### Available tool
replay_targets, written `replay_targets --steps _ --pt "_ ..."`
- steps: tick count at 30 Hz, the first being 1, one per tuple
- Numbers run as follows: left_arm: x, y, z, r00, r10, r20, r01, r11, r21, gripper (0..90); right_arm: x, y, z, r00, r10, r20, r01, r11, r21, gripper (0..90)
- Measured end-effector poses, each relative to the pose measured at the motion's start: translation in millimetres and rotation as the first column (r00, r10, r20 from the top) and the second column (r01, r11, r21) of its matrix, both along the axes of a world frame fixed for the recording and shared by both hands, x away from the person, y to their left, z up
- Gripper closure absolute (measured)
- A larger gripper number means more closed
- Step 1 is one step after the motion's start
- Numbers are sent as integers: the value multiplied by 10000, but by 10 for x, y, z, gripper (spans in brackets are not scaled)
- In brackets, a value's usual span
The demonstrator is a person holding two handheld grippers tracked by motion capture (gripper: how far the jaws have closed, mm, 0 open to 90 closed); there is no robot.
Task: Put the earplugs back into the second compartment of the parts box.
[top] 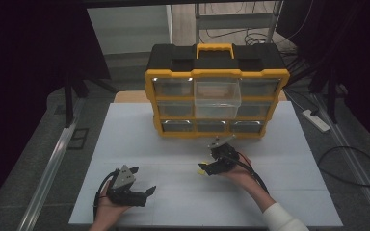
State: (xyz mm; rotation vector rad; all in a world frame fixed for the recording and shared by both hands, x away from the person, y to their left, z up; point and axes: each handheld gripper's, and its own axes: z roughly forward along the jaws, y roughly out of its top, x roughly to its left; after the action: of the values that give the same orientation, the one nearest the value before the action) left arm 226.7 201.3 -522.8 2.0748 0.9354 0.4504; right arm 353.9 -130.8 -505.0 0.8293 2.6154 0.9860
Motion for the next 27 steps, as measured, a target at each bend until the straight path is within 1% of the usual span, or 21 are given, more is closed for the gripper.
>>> replay_targets --steps 1,3,5,6,7,13,14,16,18,19,22,24,27 --pt "1 1 -1 10000 1 -4 -1 10000 -8 73 17 6 -11 10000 48 33 -48 10000 -7 253" --pt "0 2 -1 10000 -10 -11 10 10000 3 73 35 28 -39 10000 19 -52 -20 10000 -60 260" --pt "-2 -3 -2 10000 -19 -10 19 10000 3 73 44 54 -70 10000 21 -67 -22 9997 -231 290" --pt "-3 -5 -2 10000 -32 -10 32 10000 11 73 47 64 -85 10000 24 45 -22 9995 -325 311" --pt "-3 -7 -4 10000 -55 -14 55 10000 19 73 47 74 -96 10000 0 54 2 9992 -403 330" --pt "0 -10 -10 10000 -94 -23 94 9999 56 73 62 85 -133 10000 -1 -39 -2 9980 -627 483" --pt "1 -9 -9 10000 -98 -19 98 9999 60 73 62 83 -134 9999 -33 -113 25 9978 -665 521" --pt "0 -8 -8 9999 -107 -19 107 9999 58 73 68 82 -149 9992 55 -395 -78 9982 -593 566" --pt "-3 -12 -9 9999 -112 -30 113 9999 42 74 62 83 -148 9992 124 -389 -147 9982 -584 646" --pt "-4 -15 -10 9999 -119 -28 119 9999 41 74 63 82 -144 9984 213 -518 -238 9985 -485 696" --pt "-4 -16 -11 9999 -143 -37 143 9999 68 74 44 95 -137 9976 369 -589 -394 9983 -418 780" --pt "-4 -15 -11 9999 -143 -37 143 9999 60 74 37 95 -126 9986 307 -427 -323 9988 -370 790" --pt "-4 -14 -11 9999 -138 -35 138 9999 44 74 38 64 -86 9992 191 -355 -197 9997 -168 794"
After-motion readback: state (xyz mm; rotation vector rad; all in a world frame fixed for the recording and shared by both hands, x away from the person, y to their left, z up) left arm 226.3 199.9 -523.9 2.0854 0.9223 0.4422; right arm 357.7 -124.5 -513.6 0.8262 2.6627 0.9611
